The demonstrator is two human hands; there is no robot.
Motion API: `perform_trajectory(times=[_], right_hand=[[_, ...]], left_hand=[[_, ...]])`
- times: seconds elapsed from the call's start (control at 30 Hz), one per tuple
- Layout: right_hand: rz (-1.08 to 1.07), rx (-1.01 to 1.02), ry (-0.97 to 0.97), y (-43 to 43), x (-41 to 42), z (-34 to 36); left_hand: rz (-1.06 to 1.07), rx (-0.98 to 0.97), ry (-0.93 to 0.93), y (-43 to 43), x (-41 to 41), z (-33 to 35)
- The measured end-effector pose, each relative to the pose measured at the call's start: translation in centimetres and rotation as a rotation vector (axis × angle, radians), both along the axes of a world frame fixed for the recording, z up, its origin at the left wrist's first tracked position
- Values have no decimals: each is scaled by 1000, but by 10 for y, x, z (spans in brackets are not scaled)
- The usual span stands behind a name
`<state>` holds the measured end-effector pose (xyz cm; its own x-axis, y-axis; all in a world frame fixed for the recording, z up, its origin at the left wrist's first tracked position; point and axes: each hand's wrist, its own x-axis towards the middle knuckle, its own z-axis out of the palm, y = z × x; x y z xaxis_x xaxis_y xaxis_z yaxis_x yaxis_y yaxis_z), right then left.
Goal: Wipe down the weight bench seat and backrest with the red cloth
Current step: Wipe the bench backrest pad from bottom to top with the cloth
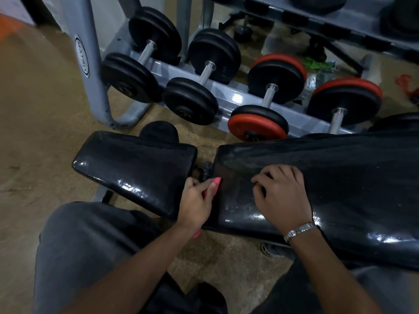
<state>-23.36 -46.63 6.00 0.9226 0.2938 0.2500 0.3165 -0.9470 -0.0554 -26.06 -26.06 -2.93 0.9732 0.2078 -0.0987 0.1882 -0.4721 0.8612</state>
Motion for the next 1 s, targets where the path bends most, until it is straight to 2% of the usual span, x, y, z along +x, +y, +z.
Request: perform_trajectory(times=[0.13, 0.23, 0.4, 0.53, 0.6, 0.8, 1.0], right_hand=[[-2, 12, 13, 0, -1, 0], [-5, 9, 24, -1, -2, 0], [-15, 2, 29, 1, -1, 2], [-19, -9, 41, 0, -1, 2], [-23, -17, 45, 1, -2, 2], [-26, -7, 41, 3, -2, 4], [-26, -2, 47, 1, -2, 3]], left_hand=[[7, -151, 86, -1, 2, 10], [-12, -131, -7, 10, 1, 4], [117, -62, -10, 5, 32, -3], [-86, 110, -185, 3, 13, 0], [-139, 168, -187, 9, 8, -5], [203, 41, -44, -17, 49, -9], [39, 73, -237, -12, 23, -14]])
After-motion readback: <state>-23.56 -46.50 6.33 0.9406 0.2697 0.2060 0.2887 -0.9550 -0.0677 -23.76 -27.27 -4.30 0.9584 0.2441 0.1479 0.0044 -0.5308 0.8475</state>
